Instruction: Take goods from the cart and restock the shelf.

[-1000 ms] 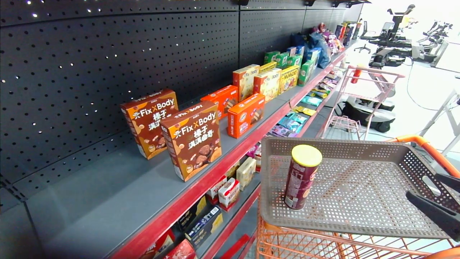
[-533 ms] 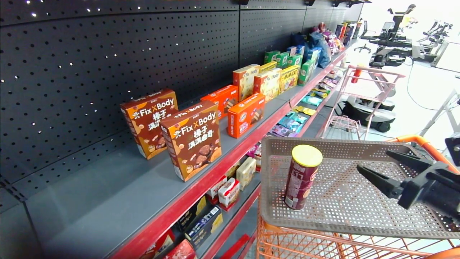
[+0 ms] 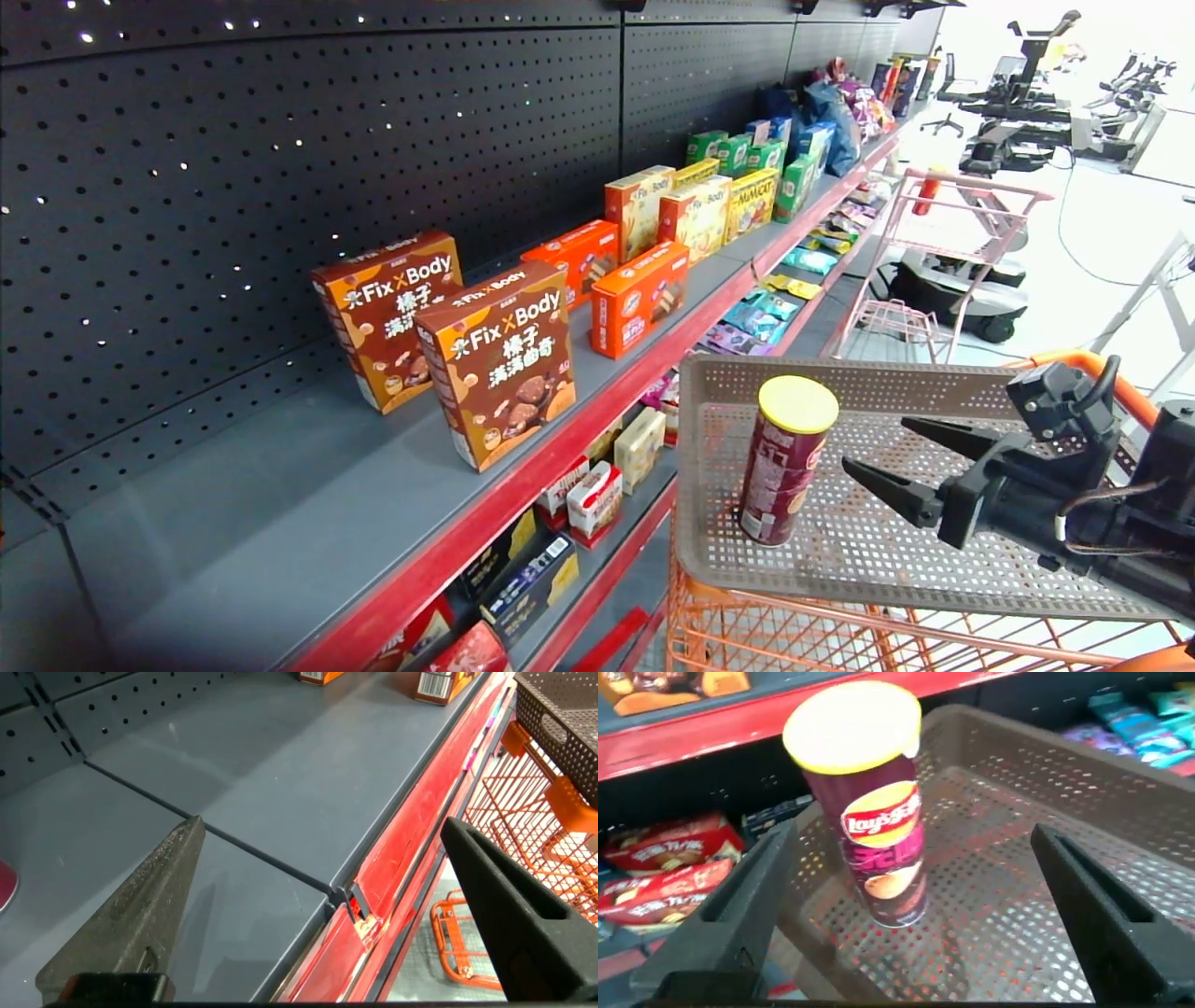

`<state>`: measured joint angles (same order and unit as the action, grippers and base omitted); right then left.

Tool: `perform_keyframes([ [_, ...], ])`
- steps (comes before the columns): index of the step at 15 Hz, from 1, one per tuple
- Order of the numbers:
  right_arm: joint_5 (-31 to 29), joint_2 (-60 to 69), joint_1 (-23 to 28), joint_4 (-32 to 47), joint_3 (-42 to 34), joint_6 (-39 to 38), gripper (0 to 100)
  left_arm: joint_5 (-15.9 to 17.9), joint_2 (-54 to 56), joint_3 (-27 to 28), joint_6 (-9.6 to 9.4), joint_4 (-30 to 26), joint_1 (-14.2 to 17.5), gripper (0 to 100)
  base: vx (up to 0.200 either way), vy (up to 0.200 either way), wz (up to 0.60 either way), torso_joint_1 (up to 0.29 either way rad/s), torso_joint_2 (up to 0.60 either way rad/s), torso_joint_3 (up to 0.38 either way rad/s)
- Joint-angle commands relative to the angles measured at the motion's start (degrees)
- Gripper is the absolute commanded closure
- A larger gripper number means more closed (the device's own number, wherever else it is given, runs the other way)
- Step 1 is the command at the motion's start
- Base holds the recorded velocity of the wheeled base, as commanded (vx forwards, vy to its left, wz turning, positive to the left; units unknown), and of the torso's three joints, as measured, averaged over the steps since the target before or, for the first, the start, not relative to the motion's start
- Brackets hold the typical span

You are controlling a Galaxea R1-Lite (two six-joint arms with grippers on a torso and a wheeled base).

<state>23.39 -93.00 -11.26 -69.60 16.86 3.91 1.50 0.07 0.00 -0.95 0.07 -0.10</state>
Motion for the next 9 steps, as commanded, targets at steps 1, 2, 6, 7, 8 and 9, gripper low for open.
perform_keyframes([
  [1,1.7,-1.1,-1.3,0.0,0.4,0.0,0,0.0,-0.1,0.0,-0.02,0.0,0.0,0,0.0,0.0,0.0,0.0,0.0,0.0],
  [2,2.6,-1.1,-1.8,0.0,0.4,0.0,0,0.0,-0.1,0.0,-0.02,0.0,0.0,0,0.0,0.0,0.0,0.0,0.0,0.0],
  [6,3.1,-4.6,-2.9,-2.4,0.9,0.0,0,0.0,-0.1,0.0,-0.02,0.0,0.0,0,0.0,0.0,0.0,0.0,0.0,0.0],
  [7,3.1,-7.4,-2.8,-3.7,1.8,0.1,0,0.0,-0.1,0.0,-0.02,0.0,0.0,0,0.0,0.0,0.0,0.0,0.0,0.0],
  [8,3.0,-8.7,-2.8,-4.7,2.1,0.0,0,0.0,-0.1,0.0,-0.02,0.0,0.0,0,0.0,0.0,0.0,0.0,0.0,0.0],
  [9,3.1,-12.1,-2.9,-7.6,3.2,0.0,0,0.0,-0.1,0.0,-0.02,0.0,0.0,0,0.0,0.0,0.0,0.0,0.0,0.0],
])
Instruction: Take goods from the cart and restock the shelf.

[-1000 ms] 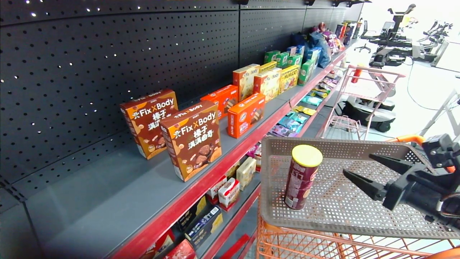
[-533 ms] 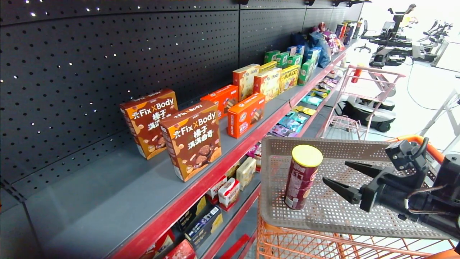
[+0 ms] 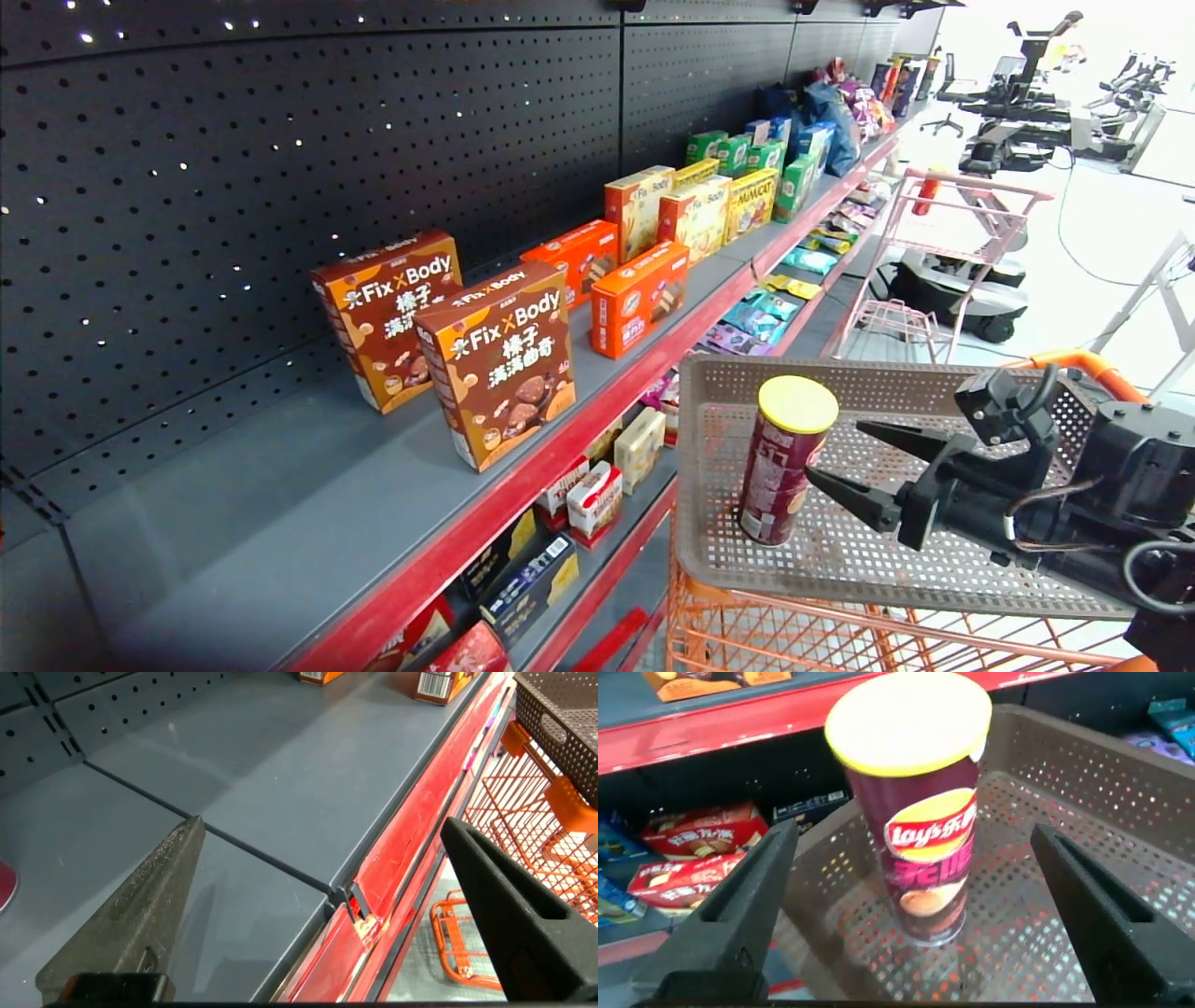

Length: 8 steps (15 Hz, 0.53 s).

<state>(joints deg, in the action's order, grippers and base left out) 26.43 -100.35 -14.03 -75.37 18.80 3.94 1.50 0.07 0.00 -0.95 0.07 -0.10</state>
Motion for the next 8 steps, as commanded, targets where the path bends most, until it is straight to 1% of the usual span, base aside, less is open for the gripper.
perform_keyframes([
  [1,0.1,-7.5,-0.2,-3.3,2.3,-0.1,0,0.0,-0.1,0.0,-0.02,0.0,0.0,0,0.0,0.0,0.0,0.0,0.0,0.0],
  [3,1.3,-11.5,-0.3,-5.0,4.6,-0.2,0,0.0,-0.1,0.0,-0.02,0.0,0.0,0,0.0,0.0,0.0,0.0,0.0,0.0],
  [8,3.5,-16.7,-1.9,-5.1,9.8,-0.4,0,0.0,-0.1,0.0,-0.02,0.0,0.0,0,0.0,0.0,0.0,0.0,0.0,0.0],
])
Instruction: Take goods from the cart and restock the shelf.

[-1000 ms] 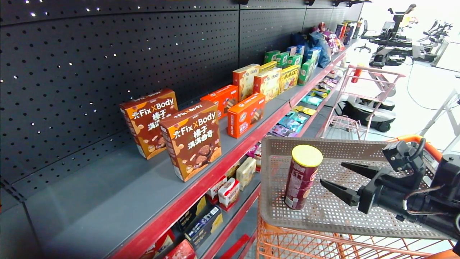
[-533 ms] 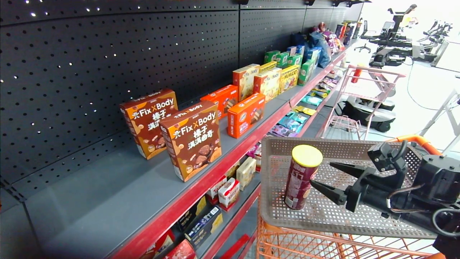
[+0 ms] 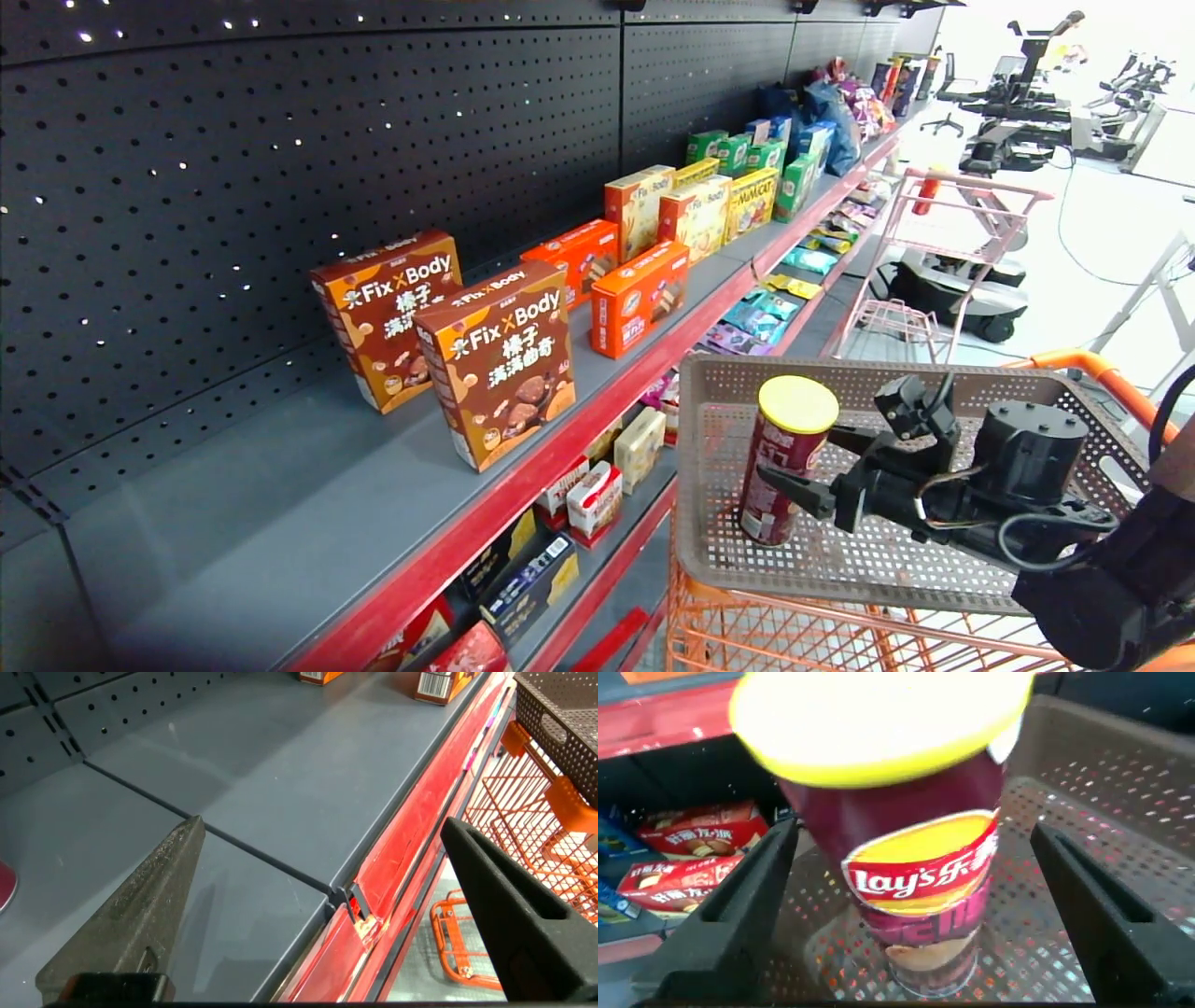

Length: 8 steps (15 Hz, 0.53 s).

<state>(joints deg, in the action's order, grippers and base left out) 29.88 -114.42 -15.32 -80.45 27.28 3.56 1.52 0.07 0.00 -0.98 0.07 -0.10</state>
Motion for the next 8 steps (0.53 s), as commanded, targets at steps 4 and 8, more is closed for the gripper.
perform_keyframes([
  [4,2.2,-4.8,-1.0,0.1,4.4,0.0,0,0.0,-0.1,0.0,0.01,0.0,0.0,0,0.0,0.0,0.0,0.0,0.0,0.0],
  [8,2.9,-6.7,-0.8,0.0,6.5,0.2,0,0.0,-0.1,0.0,0.01,0.0,0.0,0,0.0,0.0,0.0,0.0,0.0,0.0],
])
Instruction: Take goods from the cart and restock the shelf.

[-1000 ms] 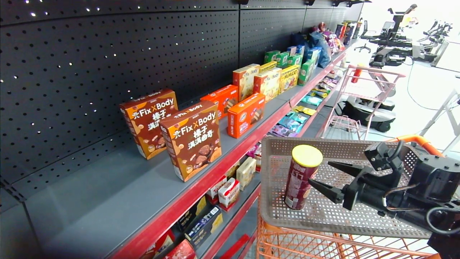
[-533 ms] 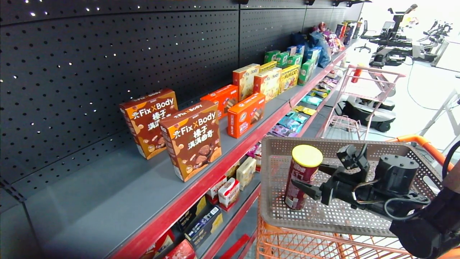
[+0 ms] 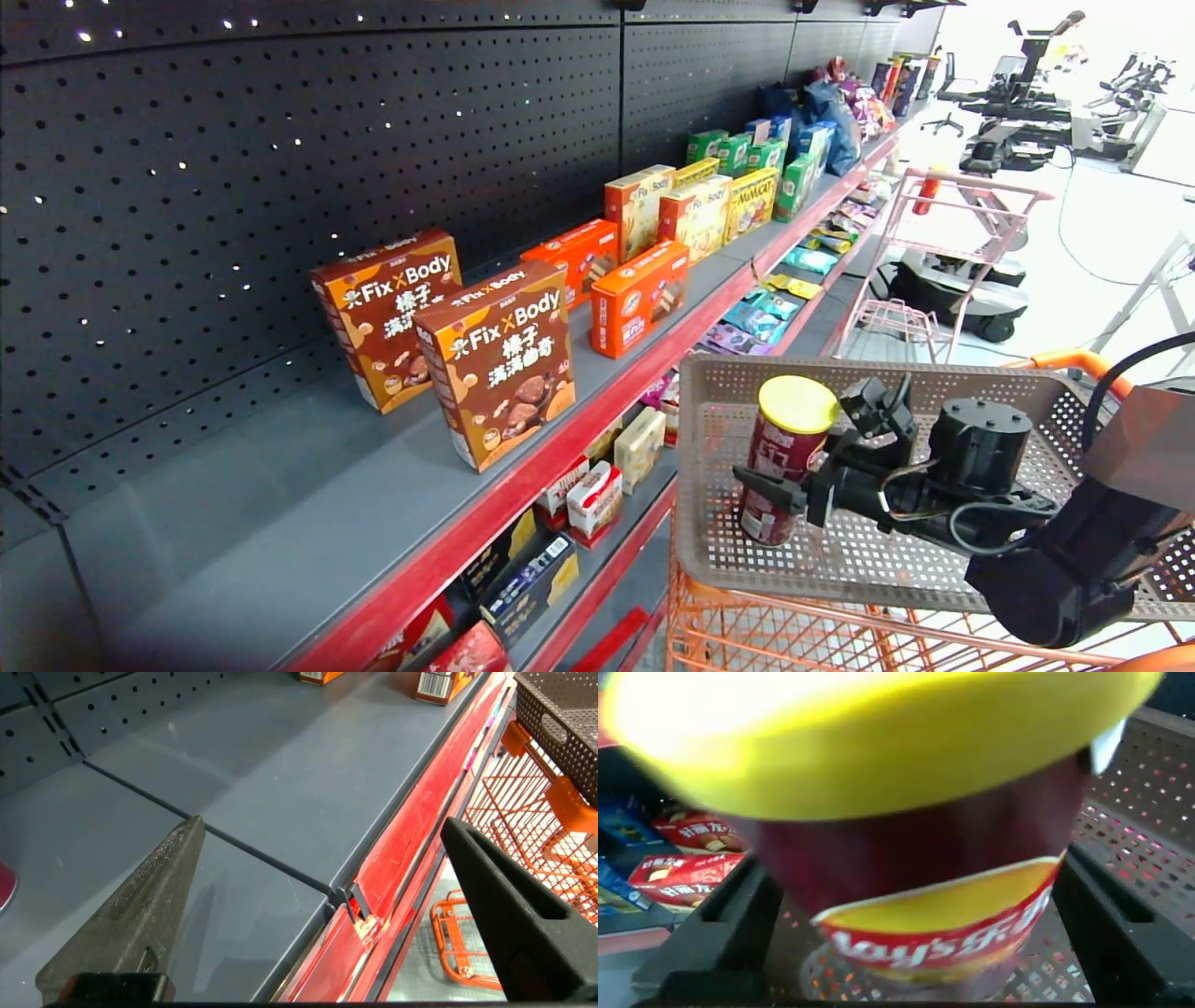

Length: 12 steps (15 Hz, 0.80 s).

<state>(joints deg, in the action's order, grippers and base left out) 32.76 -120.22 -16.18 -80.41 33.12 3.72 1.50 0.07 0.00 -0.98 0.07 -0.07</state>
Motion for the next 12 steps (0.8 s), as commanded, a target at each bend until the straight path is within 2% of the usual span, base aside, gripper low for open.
perform_keyframes([
  [1,-0.1,-1.3,0.0,0.1,1.2,0.2,0,0.0,-0.1,0.0,0.01,0.0,0.0,0,0.0,0.0,0.0,0.0,0.0,0.0],
  [4,1.0,-2.4,-0.2,0.2,3.2,0.2,0,0.0,-0.1,0.0,0.01,0.0,0.0,0,0.0,0.0,0.0,0.0,0.0,0.0],
  [5,2.7,-2.8,-0.2,0.3,4.0,0.2,100,0.0,-0.1,0.0,0.01,0.0,0.0,0,0.0,0.0,0.0,0.0,0.0,0.0],
  [12,2.9,-0.8,-0.4,0.6,3.3,0.1,100,0.0,-0.1,0.0,0.01,0.0,0.0,0,0.0,0.0,0.0,0.0,0.0,0.0],
])
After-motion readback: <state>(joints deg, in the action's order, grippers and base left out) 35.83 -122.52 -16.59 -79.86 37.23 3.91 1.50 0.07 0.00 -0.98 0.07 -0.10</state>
